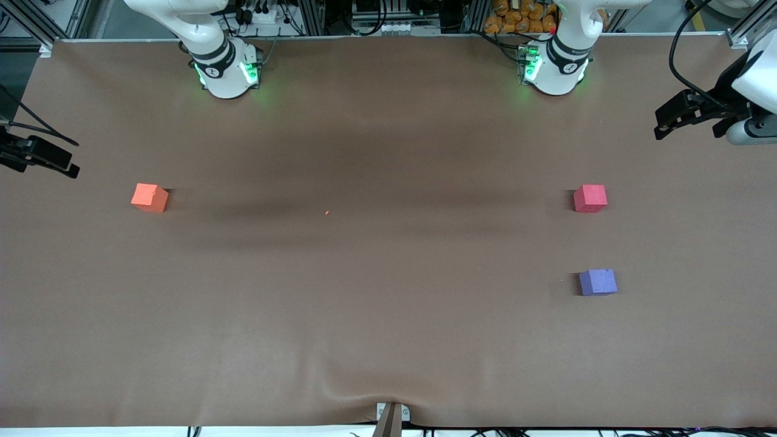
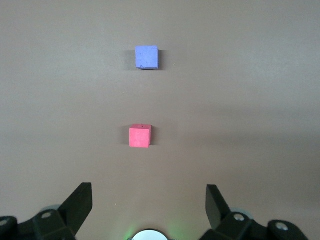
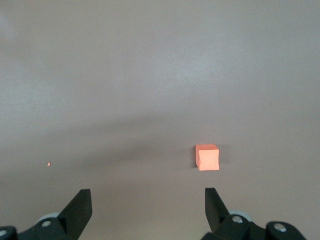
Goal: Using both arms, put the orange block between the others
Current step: 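Move the right gripper down toward the orange cube, then close the right gripper on the orange cube and lift it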
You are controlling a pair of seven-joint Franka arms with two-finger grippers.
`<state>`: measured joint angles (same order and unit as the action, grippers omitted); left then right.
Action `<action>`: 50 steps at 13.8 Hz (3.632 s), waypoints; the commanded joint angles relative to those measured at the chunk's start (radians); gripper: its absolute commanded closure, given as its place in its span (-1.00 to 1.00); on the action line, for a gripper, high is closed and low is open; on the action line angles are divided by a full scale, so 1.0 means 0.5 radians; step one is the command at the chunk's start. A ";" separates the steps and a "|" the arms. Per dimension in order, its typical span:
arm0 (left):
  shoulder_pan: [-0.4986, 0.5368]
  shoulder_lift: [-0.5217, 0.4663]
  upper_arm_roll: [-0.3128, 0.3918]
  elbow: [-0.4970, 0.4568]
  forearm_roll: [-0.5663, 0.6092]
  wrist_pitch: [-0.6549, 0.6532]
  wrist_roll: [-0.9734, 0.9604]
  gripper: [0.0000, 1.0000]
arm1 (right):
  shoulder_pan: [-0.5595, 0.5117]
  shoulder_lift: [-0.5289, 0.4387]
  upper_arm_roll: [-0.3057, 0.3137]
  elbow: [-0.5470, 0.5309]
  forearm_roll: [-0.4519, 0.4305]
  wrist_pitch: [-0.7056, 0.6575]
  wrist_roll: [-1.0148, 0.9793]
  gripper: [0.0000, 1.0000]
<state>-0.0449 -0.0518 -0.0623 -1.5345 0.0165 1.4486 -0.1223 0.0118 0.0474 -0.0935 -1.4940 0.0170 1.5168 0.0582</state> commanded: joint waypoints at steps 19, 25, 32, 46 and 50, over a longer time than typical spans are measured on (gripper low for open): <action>0.053 0.021 -0.013 0.041 -0.033 -0.072 0.002 -1.00 | -0.302 0.064 0.003 -0.773 -0.059 0.663 -0.122 -1.00; 0.050 0.018 -0.020 0.047 -0.033 -0.075 0.008 -1.00 | -0.508 0.230 0.000 -1.092 -0.065 1.150 -0.364 -1.00; 0.053 0.018 -0.010 0.047 -0.033 -0.075 0.039 -1.00 | -0.631 0.586 0.009 -1.138 -0.037 1.368 -0.589 -1.00; 0.053 0.018 -0.010 0.041 -0.030 -0.075 0.039 -1.00 | -0.631 0.648 0.015 -1.436 0.125 1.378 -0.769 -1.00; 0.053 0.018 -0.016 0.050 -0.030 -0.072 0.039 -1.00 | -0.622 0.645 0.018 -1.439 0.125 1.338 -0.847 0.49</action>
<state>-0.0283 -0.0405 -0.0640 -1.5236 0.0164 1.4285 -0.1223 -0.2996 0.3937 -0.0864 -2.1892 0.0643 2.1874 -0.3311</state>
